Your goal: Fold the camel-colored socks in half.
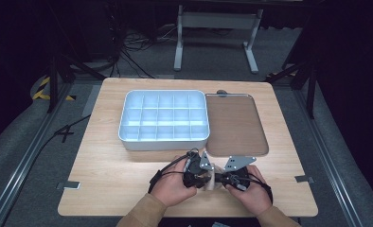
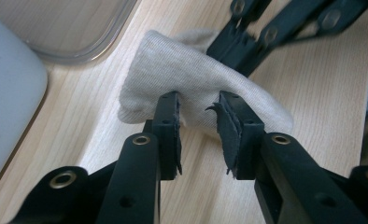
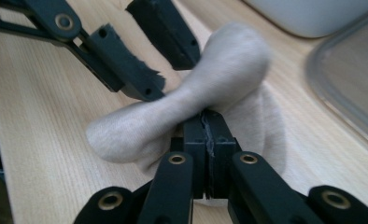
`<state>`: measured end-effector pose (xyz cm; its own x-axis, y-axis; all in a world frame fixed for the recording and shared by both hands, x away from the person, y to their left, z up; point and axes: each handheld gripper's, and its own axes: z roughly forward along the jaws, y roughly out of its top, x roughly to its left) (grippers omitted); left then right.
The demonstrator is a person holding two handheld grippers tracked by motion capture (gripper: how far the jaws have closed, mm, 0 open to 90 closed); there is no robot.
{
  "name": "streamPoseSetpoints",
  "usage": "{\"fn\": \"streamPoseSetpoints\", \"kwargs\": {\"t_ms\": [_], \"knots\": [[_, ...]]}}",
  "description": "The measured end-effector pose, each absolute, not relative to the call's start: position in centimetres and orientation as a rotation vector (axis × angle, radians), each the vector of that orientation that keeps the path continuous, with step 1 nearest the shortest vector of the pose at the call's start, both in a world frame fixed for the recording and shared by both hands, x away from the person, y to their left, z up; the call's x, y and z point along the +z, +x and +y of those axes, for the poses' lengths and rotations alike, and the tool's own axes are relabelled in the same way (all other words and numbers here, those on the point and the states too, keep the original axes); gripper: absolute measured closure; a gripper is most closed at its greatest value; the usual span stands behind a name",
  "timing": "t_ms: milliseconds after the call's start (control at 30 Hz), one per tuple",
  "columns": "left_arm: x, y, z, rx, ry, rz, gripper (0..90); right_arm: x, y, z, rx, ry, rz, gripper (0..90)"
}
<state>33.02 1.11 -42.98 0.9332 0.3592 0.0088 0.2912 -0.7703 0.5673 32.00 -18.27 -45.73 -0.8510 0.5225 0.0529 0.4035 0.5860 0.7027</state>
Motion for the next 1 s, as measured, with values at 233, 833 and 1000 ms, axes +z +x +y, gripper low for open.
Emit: {"fn": "streamPoseSetpoints", "kwargs": {"t_ms": [233, 833, 1000], "knots": [[-42.7, 32.9, 1.1, 0.158, 2.503, 0.456, 68.1, -43.6, 32.0, -21.2, 1.139, 0.856, 2.608, 88.7], [-42.7, 32.9, 0.5, 0.176, 2.493, 0.413, 65.4, -46.3, 32.3, -20.7, 0.983, 0.914, 2.685, 88.6], [-42.8, 32.9, 0.2, 0.165, 2.493, 0.392, 64.6, -46.4, 32.2, -20.1, 0.983, 0.895, 2.696, 88.6]]}}
